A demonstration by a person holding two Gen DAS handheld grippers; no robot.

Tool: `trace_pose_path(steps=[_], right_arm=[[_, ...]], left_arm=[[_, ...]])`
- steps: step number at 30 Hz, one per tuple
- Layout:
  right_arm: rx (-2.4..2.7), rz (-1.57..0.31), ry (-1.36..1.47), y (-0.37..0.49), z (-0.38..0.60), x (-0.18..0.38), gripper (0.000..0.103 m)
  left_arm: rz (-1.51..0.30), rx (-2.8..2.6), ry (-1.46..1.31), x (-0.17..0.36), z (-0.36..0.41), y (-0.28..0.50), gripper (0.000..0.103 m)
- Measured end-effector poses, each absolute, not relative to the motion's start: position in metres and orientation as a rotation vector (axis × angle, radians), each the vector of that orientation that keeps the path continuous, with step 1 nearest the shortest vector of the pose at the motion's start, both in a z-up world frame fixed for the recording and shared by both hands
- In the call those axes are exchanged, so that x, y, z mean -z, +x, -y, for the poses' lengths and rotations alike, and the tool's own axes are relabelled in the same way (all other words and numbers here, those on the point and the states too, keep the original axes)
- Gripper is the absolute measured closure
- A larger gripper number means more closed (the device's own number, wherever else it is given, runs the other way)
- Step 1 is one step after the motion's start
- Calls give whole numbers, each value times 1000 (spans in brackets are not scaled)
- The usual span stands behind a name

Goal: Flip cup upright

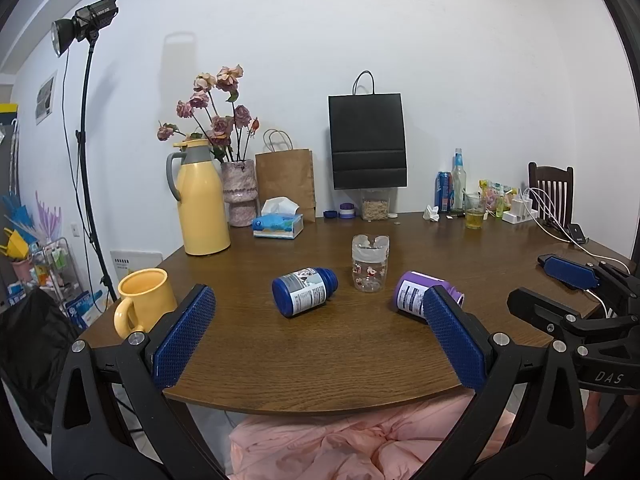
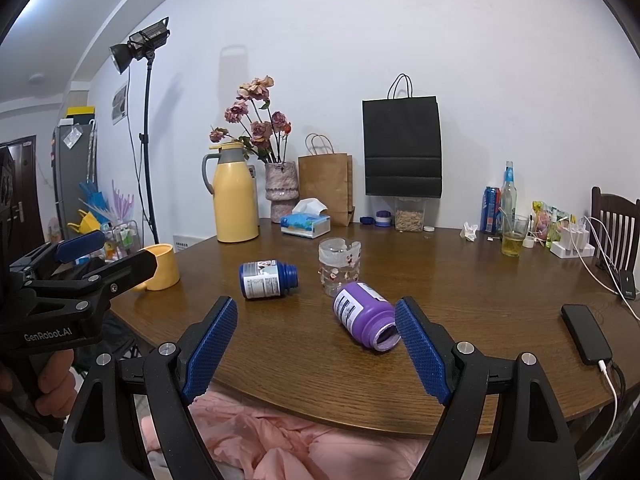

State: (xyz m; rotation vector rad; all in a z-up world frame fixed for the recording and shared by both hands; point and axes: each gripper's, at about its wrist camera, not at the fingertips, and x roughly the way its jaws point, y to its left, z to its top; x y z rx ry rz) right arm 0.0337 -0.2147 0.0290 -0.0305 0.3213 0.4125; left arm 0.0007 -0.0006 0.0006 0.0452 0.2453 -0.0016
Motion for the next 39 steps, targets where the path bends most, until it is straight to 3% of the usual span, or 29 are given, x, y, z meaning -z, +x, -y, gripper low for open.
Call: trace_pose_path(steps=[15,22,28,36,38,39], right_arm=[[-403,-342,-19,45,216,-21,18],[-327,-432,-11,85,227,8,18],[-299,-579,32,137,243,36,18],[-345,-609,-9,184,248,45,18],[-353,-610,4,193,250,46,18],[-363,-611,10,197,251,46,18]], left_arm=[[-271,23,31,6,-2,12,0],[-302,172,37,15,17,78,0],[-540,320,115,50,61,171,1],[-561,396,29,53,75,218,3],[-572,374,25,55,80,232,10],[-585,365,23,56,82,239,19]])
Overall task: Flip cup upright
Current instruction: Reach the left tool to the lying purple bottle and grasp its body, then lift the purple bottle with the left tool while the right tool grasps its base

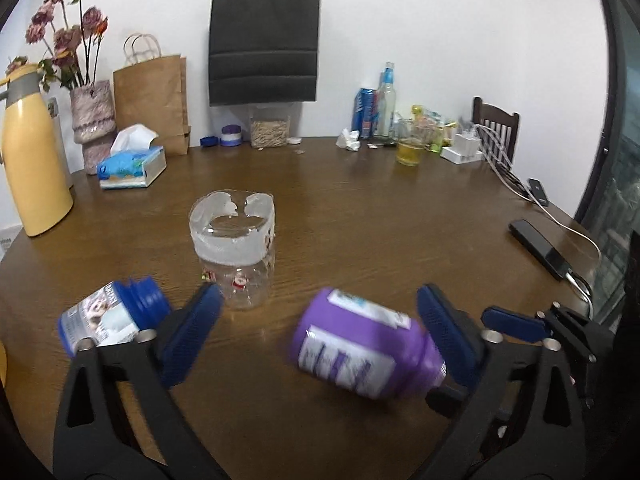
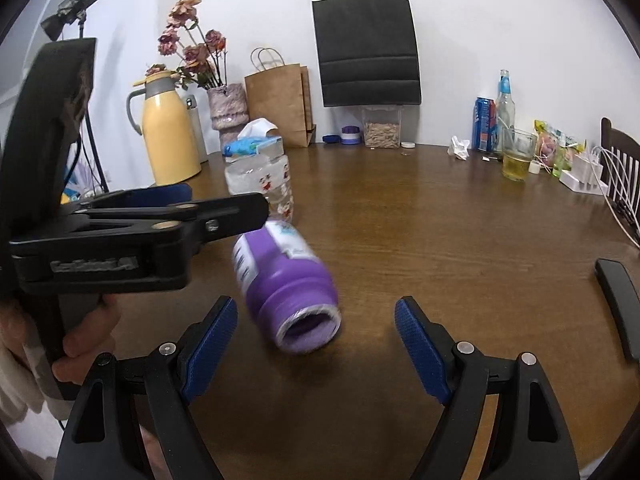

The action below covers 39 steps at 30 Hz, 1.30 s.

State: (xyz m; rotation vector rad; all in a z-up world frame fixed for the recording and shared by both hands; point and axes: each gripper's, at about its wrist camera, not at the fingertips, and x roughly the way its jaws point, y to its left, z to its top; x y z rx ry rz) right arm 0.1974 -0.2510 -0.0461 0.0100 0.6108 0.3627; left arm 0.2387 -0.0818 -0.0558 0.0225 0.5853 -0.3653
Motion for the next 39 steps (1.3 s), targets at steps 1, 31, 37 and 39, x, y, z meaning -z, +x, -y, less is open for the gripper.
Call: trace_pose_path(steps=[1,31,37,39], right_arm=[[-364,-609,11,199,251,46,18],[-244,-638,228,232,330,57,24],[-261,-639,235,226,332,56,24],[-269,-637,236,225,332,55,24]], left_arm=[[-615,356,17,58,85,248,28],[-894,678,311,78,137,233,26],[-1023,675,300,96,148,264,44],[-986,662,283,93,148,267,44]])
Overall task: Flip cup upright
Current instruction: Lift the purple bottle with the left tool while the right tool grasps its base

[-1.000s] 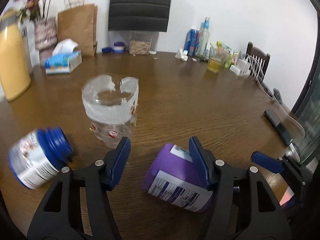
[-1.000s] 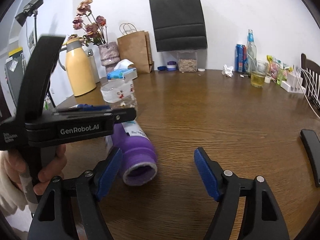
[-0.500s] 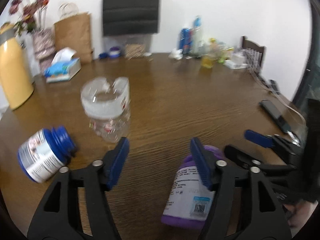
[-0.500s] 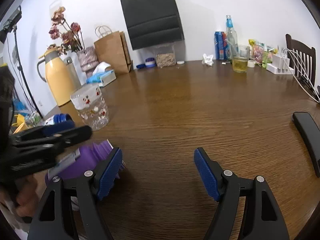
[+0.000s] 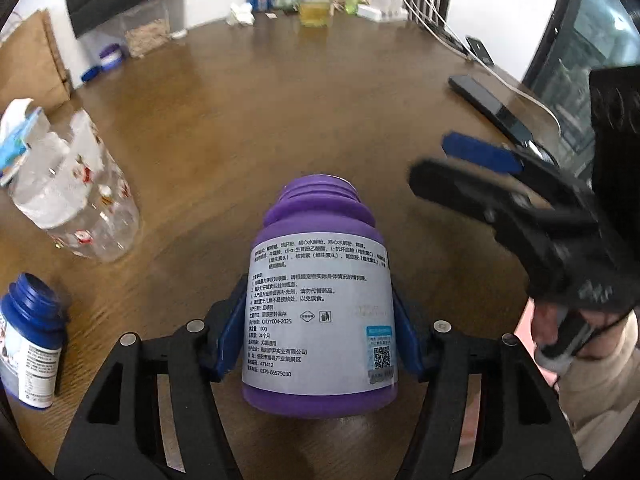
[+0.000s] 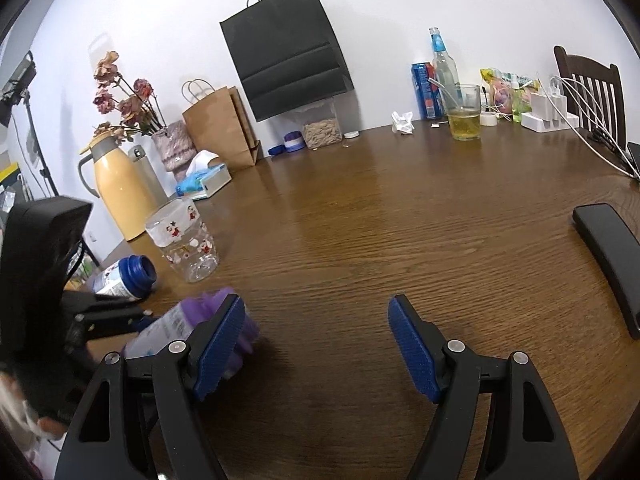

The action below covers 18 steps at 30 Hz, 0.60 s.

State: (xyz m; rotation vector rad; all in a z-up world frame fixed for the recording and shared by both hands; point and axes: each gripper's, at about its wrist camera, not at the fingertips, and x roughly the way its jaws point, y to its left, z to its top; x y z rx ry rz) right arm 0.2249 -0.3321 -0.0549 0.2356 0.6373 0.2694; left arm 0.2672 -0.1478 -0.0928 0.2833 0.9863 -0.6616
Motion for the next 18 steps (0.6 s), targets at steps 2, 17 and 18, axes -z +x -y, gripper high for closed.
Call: trace_pose_path(steps=[2,17,18], right_arm=[[-282,-633,247,226,334,53,24],[-935,-615,712,312,339,-16,16],[-976,-614,733,321,336,-21,16]], left_arm=[[-940,647,277,88,148,265,44],[-332,632,320,-14,149,248,44],[-299,636,337,-19,153,251,44]])
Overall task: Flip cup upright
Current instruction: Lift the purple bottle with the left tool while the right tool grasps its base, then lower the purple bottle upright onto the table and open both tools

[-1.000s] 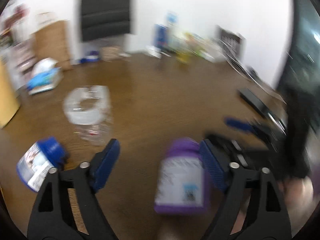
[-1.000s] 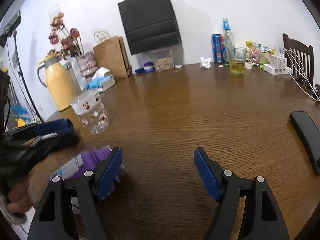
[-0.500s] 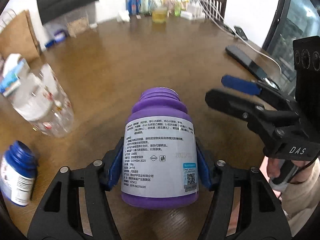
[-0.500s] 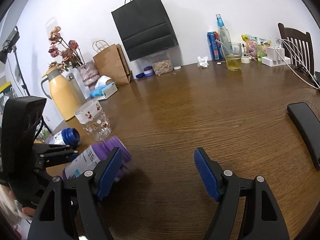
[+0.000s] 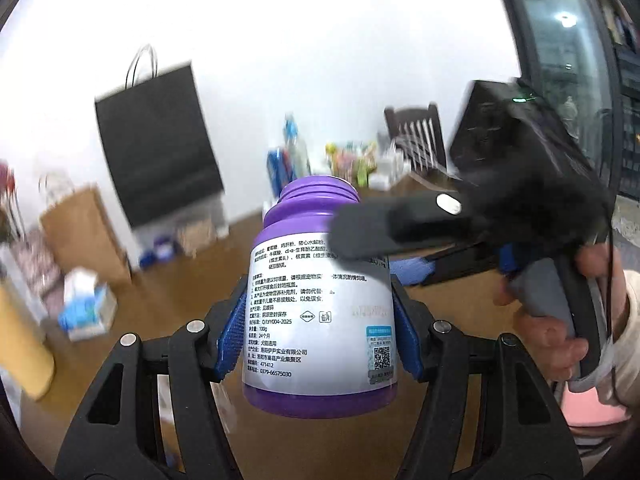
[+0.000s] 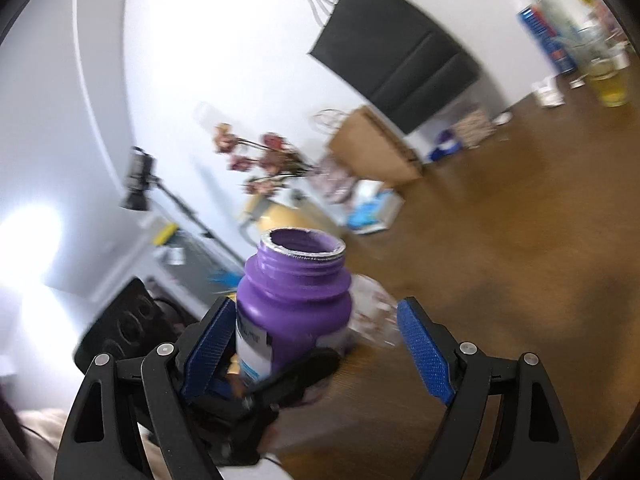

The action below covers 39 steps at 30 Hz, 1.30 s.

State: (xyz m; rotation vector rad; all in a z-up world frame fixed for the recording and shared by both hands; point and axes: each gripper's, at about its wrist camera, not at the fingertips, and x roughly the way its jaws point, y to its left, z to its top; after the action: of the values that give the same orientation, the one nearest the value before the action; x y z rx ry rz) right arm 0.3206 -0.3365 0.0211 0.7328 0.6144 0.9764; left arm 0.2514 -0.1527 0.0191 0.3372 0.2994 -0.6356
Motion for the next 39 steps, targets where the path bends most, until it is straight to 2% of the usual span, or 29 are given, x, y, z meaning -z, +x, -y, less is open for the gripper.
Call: trace_pose_path(steps=[2,3,4,6,7,8,9,12,15,19,27,33,39], right_arm=[[-996,-586,755,333,335,-29,17],[-975,-579,750,340,334,-33,33],[-950,-591,736,347,332,-35,36],[-894,-603,661,355,322,-43,36],[-864,-600,610,358,316,-47,36],[-835,-591,575,361,313,-51,36],[-804,-583,543,364,313,-54,36],[-653,-515,368,369,305,-67,36],[-617,-486,288,374,300,-75,36],[-599,-495,250,386,294,-73,36],[-611,-550,216,399,274,-49,36],[-622,-561,207,380,270,-42,36],[-652,-646,122,350,257,-22,36]], left_arm=[[-272,644,369,-23,158,261,44],[-269,644,378,-24,160,267,44],[-277,627,382,-25,161,272,44],[-318,628,346,-29,161,291,44],[-364,632,327,-31,160,304,41],[-394,610,334,-32,161,311,35],[-424,572,351,-33,162,320,23],[-468,536,383,-39,162,343,20],[-444,551,393,-46,163,356,12],[-376,599,398,-47,163,374,12],[-472,634,294,-22,149,404,12],[-501,614,200,-18,140,372,13],[-641,660,89,6,135,340,13]])
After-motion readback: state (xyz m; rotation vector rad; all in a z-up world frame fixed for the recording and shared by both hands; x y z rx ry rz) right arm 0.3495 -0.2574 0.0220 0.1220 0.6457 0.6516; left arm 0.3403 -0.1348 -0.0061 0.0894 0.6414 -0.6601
